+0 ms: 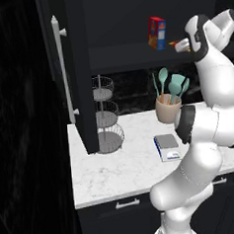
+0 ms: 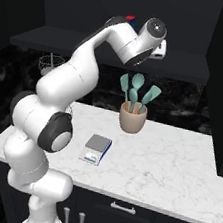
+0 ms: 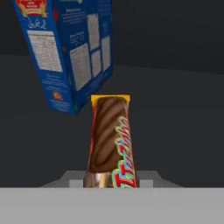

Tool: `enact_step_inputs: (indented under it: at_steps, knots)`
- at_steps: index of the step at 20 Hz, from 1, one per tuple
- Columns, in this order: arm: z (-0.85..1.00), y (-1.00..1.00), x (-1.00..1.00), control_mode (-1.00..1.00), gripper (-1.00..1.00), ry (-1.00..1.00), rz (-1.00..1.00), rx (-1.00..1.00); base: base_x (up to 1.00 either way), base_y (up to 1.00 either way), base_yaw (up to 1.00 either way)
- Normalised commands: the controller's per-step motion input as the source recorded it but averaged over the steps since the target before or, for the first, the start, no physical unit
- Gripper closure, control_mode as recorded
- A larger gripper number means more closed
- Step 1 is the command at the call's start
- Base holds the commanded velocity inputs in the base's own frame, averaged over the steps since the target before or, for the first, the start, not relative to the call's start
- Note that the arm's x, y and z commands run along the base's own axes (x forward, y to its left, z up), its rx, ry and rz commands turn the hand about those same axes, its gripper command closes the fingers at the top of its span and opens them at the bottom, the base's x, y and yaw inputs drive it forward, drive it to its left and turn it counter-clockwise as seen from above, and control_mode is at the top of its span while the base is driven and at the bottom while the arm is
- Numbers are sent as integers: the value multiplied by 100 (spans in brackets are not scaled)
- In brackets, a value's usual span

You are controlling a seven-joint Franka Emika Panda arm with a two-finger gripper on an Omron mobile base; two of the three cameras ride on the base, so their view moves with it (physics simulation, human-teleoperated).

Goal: Pick the bar and place it on the digital scale for weighing, and close the cabinet.

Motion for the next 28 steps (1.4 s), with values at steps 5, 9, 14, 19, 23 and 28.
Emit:
enact_step_inputs:
  at_steps: [5, 9, 14, 19, 23, 28]
  knots:
    - [0, -13, -100, -100, 100, -9, -1, 0, 0, 0, 0]
    - [0, 13, -100, -100, 100, -13, 1, 2, 0, 0, 0]
    - [-7, 32, -100, -100, 100, -4, 6, 6, 0, 0, 0]
    - [-25, 34, -100, -100, 100, -1, 7, 9, 0, 0, 0]
    - [-44, 32, -100, -100, 100, 0, 14, 4, 0, 0, 0]
    - [-73, 32, -68, -100, 100, 0, 30, -5, 0, 0, 0]
